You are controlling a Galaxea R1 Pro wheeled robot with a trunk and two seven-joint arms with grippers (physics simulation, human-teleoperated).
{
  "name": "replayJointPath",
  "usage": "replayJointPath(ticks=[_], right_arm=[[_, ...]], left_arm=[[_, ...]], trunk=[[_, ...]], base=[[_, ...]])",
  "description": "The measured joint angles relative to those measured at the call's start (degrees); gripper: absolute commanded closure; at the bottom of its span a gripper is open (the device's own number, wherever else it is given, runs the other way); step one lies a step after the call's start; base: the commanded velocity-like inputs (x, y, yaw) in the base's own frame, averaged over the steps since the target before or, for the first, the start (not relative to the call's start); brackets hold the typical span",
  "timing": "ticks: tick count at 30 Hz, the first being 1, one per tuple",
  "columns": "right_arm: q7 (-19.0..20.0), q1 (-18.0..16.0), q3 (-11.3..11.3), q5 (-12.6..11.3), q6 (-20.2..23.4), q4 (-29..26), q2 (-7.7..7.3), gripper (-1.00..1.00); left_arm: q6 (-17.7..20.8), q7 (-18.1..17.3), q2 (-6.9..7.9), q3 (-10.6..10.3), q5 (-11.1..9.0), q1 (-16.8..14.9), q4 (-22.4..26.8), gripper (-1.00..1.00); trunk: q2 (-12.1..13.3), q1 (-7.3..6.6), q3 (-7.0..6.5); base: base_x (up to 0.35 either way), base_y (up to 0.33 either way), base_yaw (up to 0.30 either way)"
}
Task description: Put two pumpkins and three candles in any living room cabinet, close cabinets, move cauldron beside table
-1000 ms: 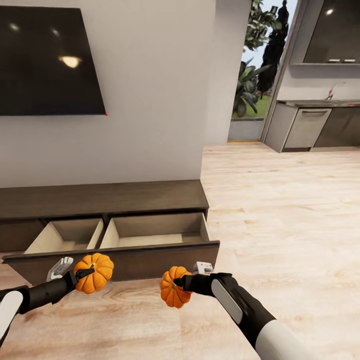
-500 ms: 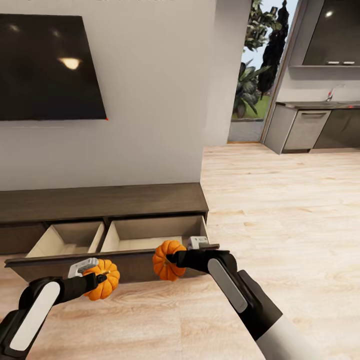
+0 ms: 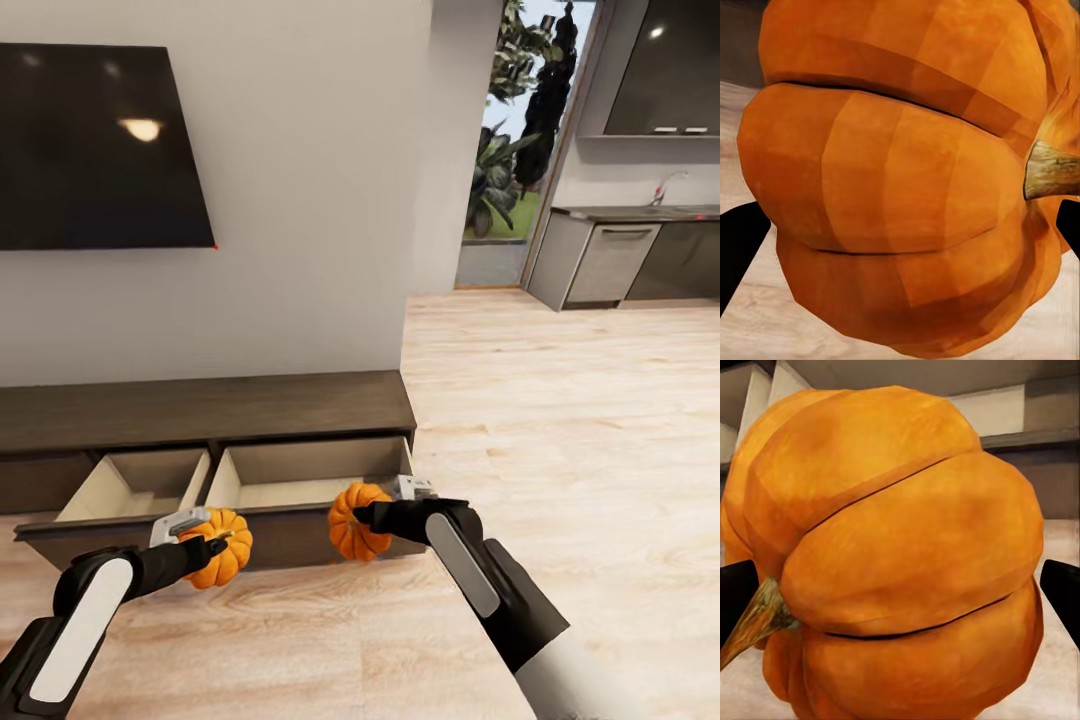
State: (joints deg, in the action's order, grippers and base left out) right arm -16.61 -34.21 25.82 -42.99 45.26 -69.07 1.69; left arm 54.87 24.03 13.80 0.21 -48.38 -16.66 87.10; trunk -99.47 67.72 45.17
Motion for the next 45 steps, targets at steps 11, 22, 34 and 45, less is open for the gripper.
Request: replayJointPath(ticks=[11,22,34,45], right_arm=[[0.09,0.03,-1.41,-0.25,0.03,-0.71,-0.23,1.0],[0.41,0.04,-1.34,-0.23,-0.25,-1.12,-0.26,1.0],[0.52,0.05,-1.4,-0.16,-0.22,-1.08,-0.26,1.0],[0.51,0.03,-1.44,-0.41,-0.16,-1.0,-0.11,1.0]], left_arm=[[0.09,-0.01,-0.1,-0.04,-4.07,0.0,0.37,1.0],[0.22,0.02,-0.01,0.06,-4.52,0.01,0.48,1.0],[0.34,0.04,-0.01,0.09,-4.43,0.01,0.48,1.0],[0.27,0.0,-0.01,0.03,-4.66,0.0,0.39,1.0]], trunk=[[0.41,-0.25,-0.18],[0.42,-0.26,-0.18],[0.42,-0.25,-0.17],[0.42,-0.23,-0.35]], base=[[0.086,0.0,0.0],[0.329,0.038,0.0],[0.31,0.188,0.0],[0.224,0.065,-0.007]])
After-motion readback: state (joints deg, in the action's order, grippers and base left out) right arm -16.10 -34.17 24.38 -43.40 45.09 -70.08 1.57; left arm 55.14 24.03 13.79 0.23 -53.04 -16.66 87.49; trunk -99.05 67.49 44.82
